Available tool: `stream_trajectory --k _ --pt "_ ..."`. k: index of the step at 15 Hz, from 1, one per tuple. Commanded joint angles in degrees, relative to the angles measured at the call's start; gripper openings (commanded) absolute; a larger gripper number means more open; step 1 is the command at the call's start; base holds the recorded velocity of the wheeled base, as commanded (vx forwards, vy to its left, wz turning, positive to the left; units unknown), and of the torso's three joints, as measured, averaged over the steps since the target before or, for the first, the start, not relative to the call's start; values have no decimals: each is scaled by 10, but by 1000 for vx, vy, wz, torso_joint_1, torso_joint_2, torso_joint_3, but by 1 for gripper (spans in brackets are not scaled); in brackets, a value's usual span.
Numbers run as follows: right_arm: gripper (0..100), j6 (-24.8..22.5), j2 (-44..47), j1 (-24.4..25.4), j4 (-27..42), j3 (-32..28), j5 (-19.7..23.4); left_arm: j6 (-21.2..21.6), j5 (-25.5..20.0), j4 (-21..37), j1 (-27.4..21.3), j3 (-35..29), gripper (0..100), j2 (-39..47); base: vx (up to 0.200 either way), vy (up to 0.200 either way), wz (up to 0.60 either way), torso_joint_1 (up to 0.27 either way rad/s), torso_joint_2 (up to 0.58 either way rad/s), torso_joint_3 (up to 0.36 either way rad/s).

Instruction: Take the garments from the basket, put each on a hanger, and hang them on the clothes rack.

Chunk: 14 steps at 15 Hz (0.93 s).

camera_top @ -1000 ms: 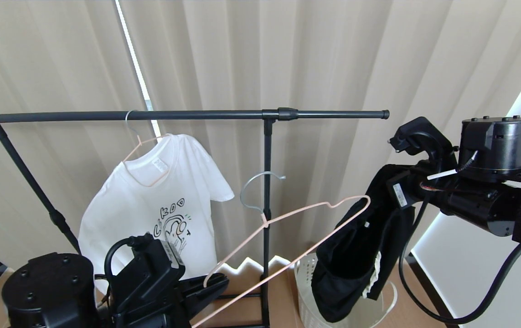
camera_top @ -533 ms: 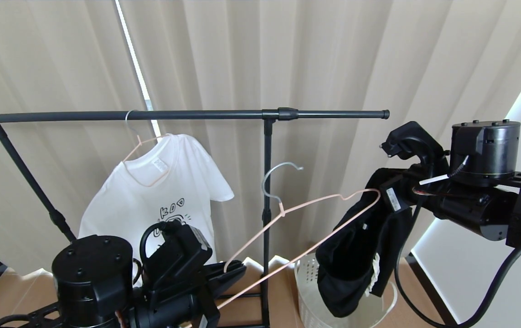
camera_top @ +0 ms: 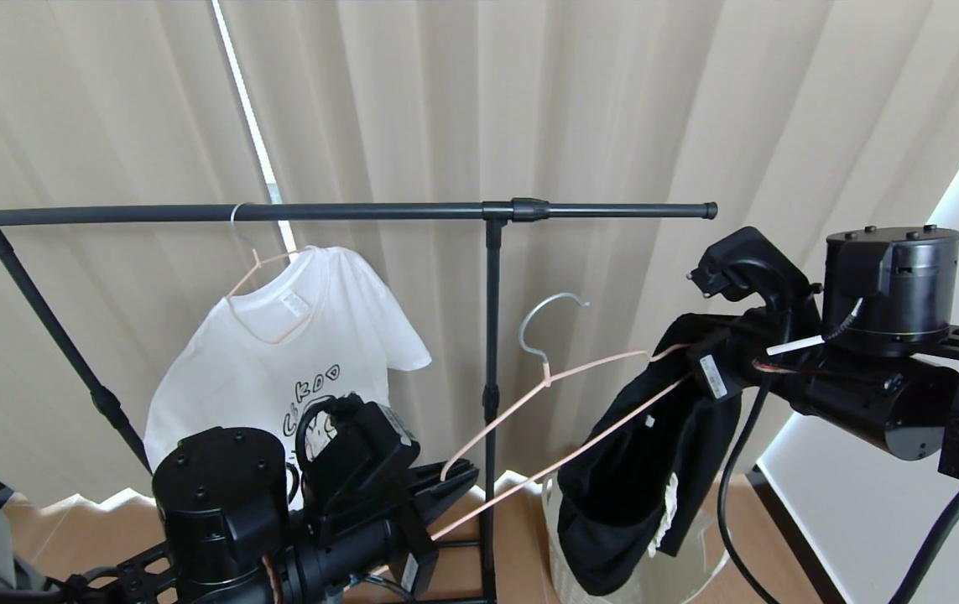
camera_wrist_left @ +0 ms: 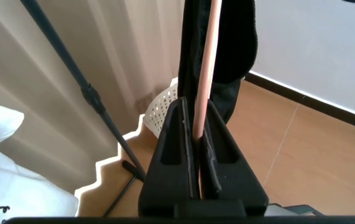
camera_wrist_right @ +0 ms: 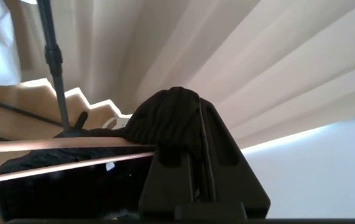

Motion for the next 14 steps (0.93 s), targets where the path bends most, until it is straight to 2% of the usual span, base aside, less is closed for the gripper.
stream_trajectory --k 1,7,14 --pt "0 1 -18 17 1 8 0 -1 0 -4 0 1 0 14 0 0 0 0 0 0" --pt "0 35 -37 97 1 12 -43 -1 1 -35 0 1 0 15 0 0 0 0 0 0" --pt "0 60 -52 165 1 11 -76 1 1 -35 -6 5 0 14 0 0 0 0 0 0"
